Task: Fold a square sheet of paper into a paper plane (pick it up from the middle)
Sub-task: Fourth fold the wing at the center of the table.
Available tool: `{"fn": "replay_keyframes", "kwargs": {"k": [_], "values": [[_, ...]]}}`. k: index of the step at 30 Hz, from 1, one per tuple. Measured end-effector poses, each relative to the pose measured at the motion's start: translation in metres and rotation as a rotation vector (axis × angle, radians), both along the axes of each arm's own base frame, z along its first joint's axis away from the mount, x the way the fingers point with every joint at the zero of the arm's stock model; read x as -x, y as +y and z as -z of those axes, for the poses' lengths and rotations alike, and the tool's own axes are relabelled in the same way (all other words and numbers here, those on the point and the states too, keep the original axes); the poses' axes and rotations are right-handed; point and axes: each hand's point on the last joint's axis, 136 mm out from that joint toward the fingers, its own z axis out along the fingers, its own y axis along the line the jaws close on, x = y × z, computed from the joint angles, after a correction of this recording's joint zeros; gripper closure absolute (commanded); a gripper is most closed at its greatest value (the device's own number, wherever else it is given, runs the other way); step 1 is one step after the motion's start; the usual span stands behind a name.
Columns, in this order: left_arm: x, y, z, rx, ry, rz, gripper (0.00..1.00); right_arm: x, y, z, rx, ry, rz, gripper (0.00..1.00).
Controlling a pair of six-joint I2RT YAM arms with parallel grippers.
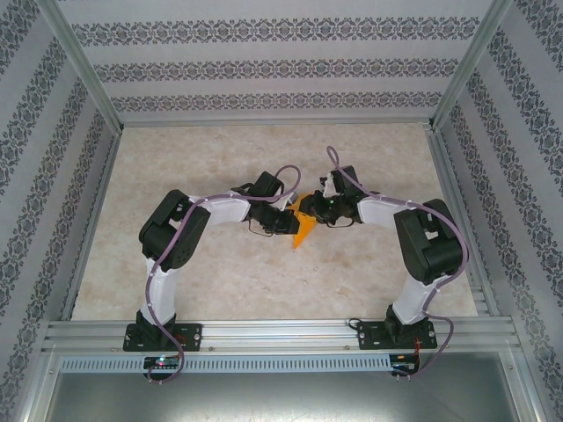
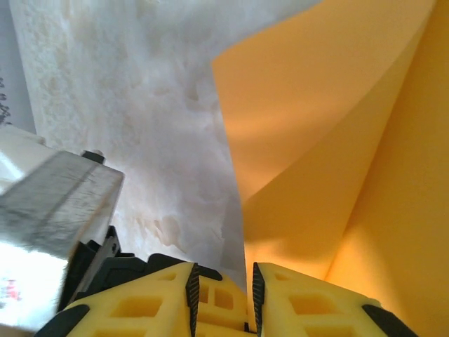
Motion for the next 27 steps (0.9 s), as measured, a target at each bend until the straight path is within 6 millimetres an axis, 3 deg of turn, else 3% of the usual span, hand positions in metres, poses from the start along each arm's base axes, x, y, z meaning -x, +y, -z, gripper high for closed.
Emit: {"fn": "replay_keyframes", "kwargs": {"k": [6, 10, 15, 27], "values": [[0.0, 0.001, 0.001, -0.004, -0.001, 0.0, 0.87, -0.002, -0.014, 0.004, 0.041, 0.0, 0.02, 0.7], [0.004, 0.004, 0.006, -0.016, 0.008, -0.003, 0.87, -0.002, -0.022, 0.009, 0.069, 0.004, 0.025, 0.76], [0.005, 0.005, 0.009, -0.02, 0.01, -0.004, 0.87, 0.002, -0.025, 0.013, 0.097, 0.012, 0.017, 0.82], [0.006, 0.006, 0.009, -0.013, 0.003, -0.007, 0.89, 0.009, -0.031, 0.03, 0.146, 0.041, -0.001, 0.84]]}}
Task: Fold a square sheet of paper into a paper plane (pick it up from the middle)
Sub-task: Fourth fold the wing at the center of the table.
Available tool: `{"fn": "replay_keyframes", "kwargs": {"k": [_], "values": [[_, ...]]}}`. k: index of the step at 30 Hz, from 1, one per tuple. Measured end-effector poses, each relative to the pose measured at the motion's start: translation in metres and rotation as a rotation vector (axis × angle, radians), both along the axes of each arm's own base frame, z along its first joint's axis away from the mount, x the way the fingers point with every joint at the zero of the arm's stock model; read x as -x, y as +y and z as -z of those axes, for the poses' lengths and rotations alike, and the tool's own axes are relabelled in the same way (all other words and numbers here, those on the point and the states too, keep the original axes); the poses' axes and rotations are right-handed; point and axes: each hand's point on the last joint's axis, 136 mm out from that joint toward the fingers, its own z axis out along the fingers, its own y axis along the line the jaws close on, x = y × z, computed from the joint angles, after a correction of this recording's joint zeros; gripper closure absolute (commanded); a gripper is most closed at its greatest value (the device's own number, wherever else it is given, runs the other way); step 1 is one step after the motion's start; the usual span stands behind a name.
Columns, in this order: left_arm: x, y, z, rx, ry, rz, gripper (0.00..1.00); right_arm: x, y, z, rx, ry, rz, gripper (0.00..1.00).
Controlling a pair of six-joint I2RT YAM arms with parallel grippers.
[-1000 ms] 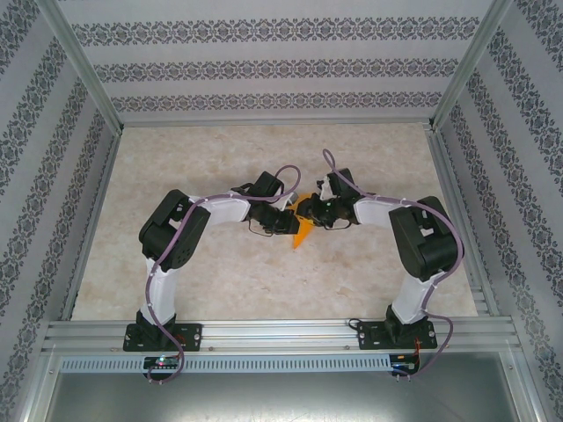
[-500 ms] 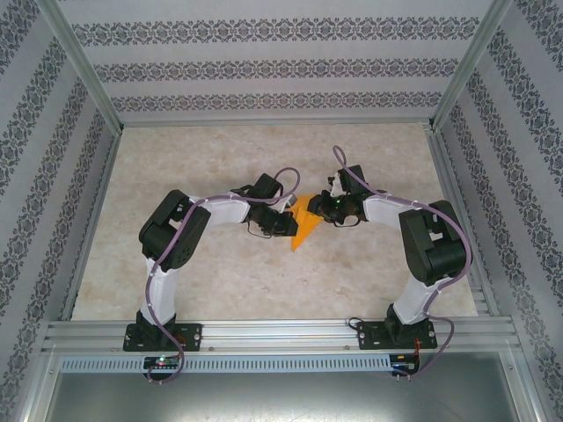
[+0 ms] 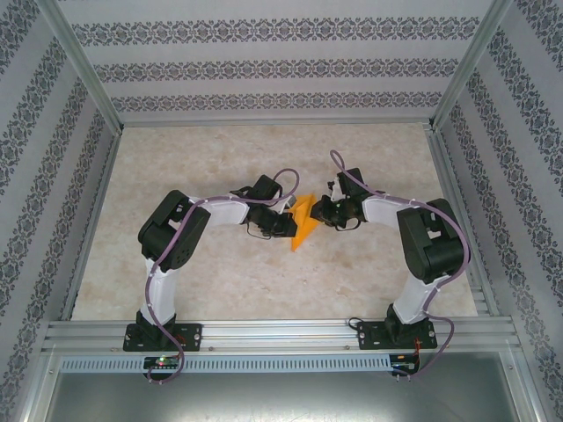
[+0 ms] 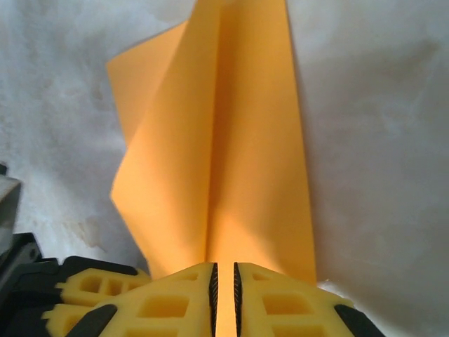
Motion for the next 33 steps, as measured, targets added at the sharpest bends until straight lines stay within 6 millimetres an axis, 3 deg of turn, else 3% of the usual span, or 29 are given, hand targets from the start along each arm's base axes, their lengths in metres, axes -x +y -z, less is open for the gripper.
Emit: {"fn": "replay_keyframes", "kwargs": {"k": [7, 33], "values": [[0.0, 0.0, 0.0, 0.002, -0.007, -0.004, 0.91, 0.006, -0.005, 0.014, 0.036, 0.033, -0.001, 0.85], [0.001, 0.005, -0.001, 0.014, -0.022, -0.033, 0.95, 0.009, -0.006, 0.018, 0.04, 0.023, -0.014, 0.88]]}}
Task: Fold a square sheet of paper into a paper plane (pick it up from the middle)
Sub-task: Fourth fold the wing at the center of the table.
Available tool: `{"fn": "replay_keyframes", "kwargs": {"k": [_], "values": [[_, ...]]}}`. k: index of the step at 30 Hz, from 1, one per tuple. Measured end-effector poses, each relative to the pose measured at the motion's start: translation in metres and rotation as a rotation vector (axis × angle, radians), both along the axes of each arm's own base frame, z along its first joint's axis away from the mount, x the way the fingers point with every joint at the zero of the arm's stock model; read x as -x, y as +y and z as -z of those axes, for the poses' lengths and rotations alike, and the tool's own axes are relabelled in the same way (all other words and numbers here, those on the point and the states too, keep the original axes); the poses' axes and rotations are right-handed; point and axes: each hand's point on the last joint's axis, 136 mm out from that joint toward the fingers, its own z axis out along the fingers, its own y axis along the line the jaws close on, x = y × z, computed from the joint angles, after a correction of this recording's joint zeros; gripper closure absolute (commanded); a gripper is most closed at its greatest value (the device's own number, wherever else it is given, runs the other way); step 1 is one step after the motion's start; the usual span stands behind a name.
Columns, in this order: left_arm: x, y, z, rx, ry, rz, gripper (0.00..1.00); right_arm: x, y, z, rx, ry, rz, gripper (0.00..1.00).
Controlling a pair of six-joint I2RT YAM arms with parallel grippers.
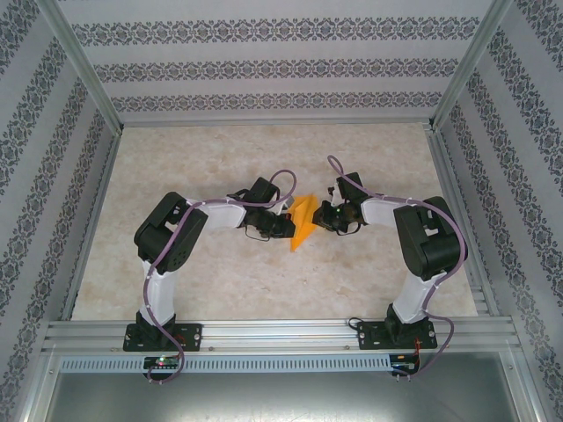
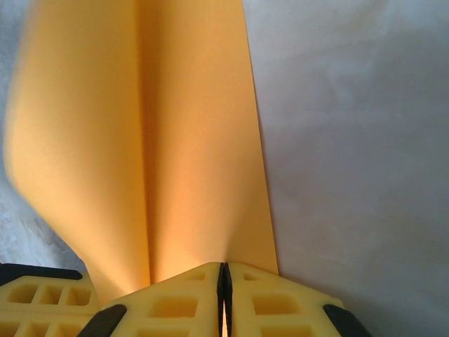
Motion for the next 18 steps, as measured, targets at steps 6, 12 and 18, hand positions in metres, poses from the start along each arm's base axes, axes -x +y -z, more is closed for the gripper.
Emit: {"fn": "replay_keyframes", "kwargs": {"k": [6, 12, 18], "values": [[0.0001, 0.0007, 0.0003, 0.004, -0.004, -0.003, 0.95, 0.0007, 0.0006, 0.0, -0.001, -0.003, -0.002, 0.88], [0.0011, 0.0044, 0.0008, 0.003, -0.005, -0.009, 0.95, 0.0022, 0.0016, -0.0003, 0.0, -0.001, -0.006, 0.89], [0.0014, 0.0049, 0.0011, 0.003, -0.007, -0.01, 0.95, 0.0026, 0.0015, -0.0004, 0.001, 0.001, -0.006, 0.88]]}}
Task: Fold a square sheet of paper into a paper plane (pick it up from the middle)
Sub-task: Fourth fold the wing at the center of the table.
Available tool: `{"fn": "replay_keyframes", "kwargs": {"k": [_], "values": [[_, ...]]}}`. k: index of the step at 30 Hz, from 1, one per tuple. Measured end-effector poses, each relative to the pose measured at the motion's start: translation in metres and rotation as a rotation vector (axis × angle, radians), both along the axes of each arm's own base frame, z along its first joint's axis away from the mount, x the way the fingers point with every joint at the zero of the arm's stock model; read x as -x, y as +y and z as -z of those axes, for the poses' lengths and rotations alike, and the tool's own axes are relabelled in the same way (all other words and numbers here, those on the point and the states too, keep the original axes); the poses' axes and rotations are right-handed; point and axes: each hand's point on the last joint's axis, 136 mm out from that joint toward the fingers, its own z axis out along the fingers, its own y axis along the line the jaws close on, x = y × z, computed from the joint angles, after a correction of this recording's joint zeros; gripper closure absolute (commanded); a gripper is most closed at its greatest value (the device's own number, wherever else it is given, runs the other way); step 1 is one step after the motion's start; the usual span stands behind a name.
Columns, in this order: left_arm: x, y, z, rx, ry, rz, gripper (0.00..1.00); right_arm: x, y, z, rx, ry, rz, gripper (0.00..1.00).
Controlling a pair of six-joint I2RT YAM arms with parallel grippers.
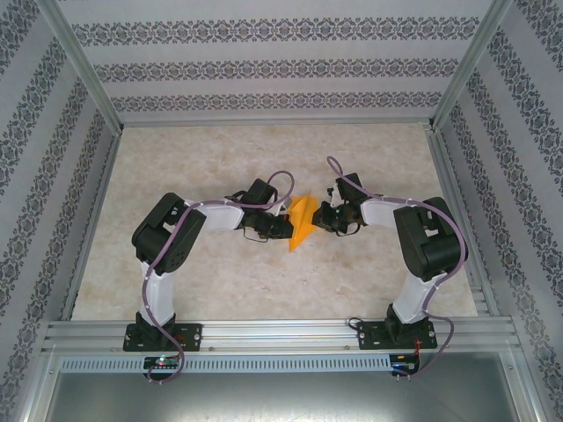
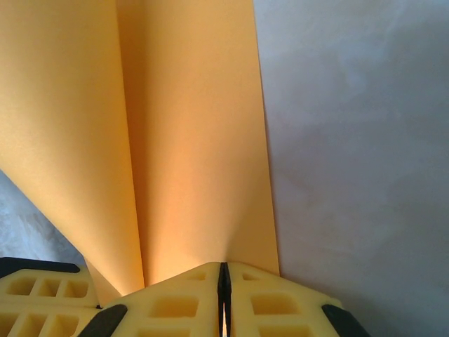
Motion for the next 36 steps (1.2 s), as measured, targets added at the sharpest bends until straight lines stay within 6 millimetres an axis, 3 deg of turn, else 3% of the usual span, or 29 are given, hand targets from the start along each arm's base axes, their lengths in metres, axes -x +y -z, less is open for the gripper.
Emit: {"fn": "replay_keyframes", "kwargs": {"k": [12, 20, 24, 36], "values": [[0.0, 0.0, 0.001, -0.001, -0.001, 0.002, 0.98, 0.009, 0.0, -0.01, 0.019, 0.005, -0.007, 0.79], [0.001, 0.001, 0.001, -0.002, -0.01, 0.01, 1.0, 0.006, 0.016, -0.025, -0.01, -0.037, -0.039, 0.8], [0.001, 0.001, 0.001, -0.003, -0.015, 0.016, 1.0, -0.006, 0.027, -0.03, -0.038, -0.062, -0.053, 0.81], [0.001, 0.001, 0.002, -0.003, -0.024, 0.023, 1.0, -0.016, 0.041, -0.025, -0.091, -0.057, -0.051, 0.88]]}}
